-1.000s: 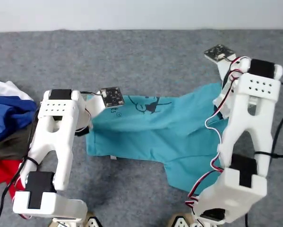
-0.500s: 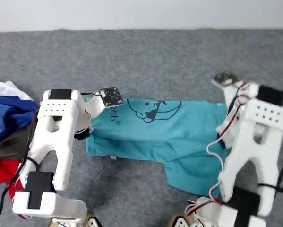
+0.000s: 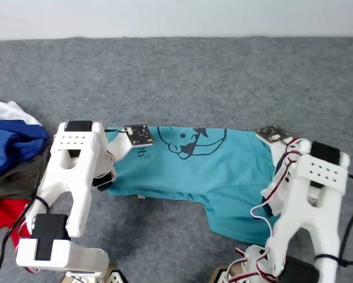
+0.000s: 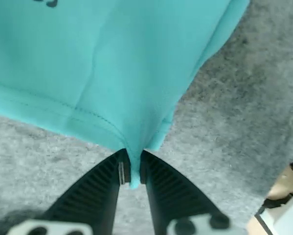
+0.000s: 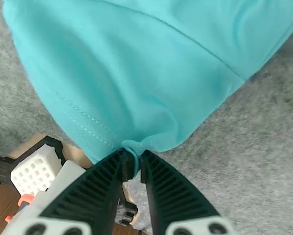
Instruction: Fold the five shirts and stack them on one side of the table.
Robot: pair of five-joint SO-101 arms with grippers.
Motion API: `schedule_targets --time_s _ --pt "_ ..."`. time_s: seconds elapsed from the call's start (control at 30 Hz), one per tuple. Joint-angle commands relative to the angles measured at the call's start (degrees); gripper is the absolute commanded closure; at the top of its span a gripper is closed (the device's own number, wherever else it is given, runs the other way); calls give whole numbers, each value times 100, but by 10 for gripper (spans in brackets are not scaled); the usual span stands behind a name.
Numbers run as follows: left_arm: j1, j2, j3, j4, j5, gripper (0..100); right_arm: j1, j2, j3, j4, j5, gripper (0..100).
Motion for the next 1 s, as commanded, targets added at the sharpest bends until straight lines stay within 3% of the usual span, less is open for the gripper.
schedule_targets --time_s 0.0,0.13,0.33,0.57,0.83,0.97 --pt "-35 -26 -22 62 18 971 233 -242 35 -40 246 987" --pt "-53 -79 -40 70 457 907 303 -242 35 4 308 961" --pt "-18 -88 -101 273 905 859 295 -251 -9 321 299 794" --pt "-62 -88 -1138 1116 958 859 268 -215 -985 690 299 800" --pt "-9 -79 -2879 1204 1714 859 268 -198 -1749 -251 255 807" --pt "211 -79 -3213 1222 2347 913 259 -251 -1837 -330 255 940"
